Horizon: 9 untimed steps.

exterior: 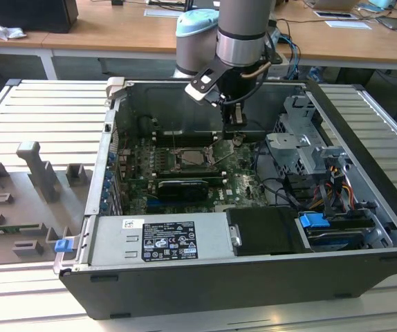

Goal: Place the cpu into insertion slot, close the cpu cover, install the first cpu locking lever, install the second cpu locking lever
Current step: 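Close the cpu cover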

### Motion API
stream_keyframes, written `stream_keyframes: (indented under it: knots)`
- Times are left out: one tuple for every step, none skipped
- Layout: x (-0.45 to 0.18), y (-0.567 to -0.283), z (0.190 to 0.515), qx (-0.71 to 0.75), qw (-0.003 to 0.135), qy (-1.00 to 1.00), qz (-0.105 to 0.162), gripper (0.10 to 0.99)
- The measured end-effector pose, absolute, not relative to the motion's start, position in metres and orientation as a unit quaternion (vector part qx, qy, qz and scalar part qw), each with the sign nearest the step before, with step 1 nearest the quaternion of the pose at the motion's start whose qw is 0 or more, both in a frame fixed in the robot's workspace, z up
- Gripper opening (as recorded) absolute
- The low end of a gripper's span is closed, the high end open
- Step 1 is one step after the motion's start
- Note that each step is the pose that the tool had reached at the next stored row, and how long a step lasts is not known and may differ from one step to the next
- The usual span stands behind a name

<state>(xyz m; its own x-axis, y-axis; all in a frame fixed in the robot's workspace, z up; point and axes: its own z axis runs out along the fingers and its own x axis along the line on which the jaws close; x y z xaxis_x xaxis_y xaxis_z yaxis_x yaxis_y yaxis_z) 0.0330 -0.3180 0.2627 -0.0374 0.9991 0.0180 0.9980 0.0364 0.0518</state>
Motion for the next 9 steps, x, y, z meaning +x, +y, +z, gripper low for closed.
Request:
stream_keyframes:
  knots:
    - [0.0341, -0.318, 0.2625, 0.694, 0.012, 0.72, 0.025, 0.106]
    - [0.0351, -0.318, 0.2624, 0.694, 0.012, 0.72, 0.025, 0.106]
    - [0.0359, -0.318, 0.2622, 0.694, 0.012, 0.72, 0.025, 0.106]
    - [0.0365, -0.318, 0.2621, 0.694, 0.012, 0.72, 0.025, 0.106]
    - [0.0371, -0.318, 0.262, 0.694, 0.012, 0.72, 0.025, 0.106]
    - [0.0375, -0.318, 0.2619, 0.694, 0.012, 0.72, 0.025, 0.106]
    - [0.0378, -0.318, 0.2618, 0.694, 0.012, 0.72, 0.025, 0.106]
    - [0.038, -0.318, 0.2617, 0.694, 0.012, 0.72, 0.025, 0.106]
    - [0.0382, -0.318, 0.2616, 0.694, 0.012, 0.72, 0.025, 0.106]
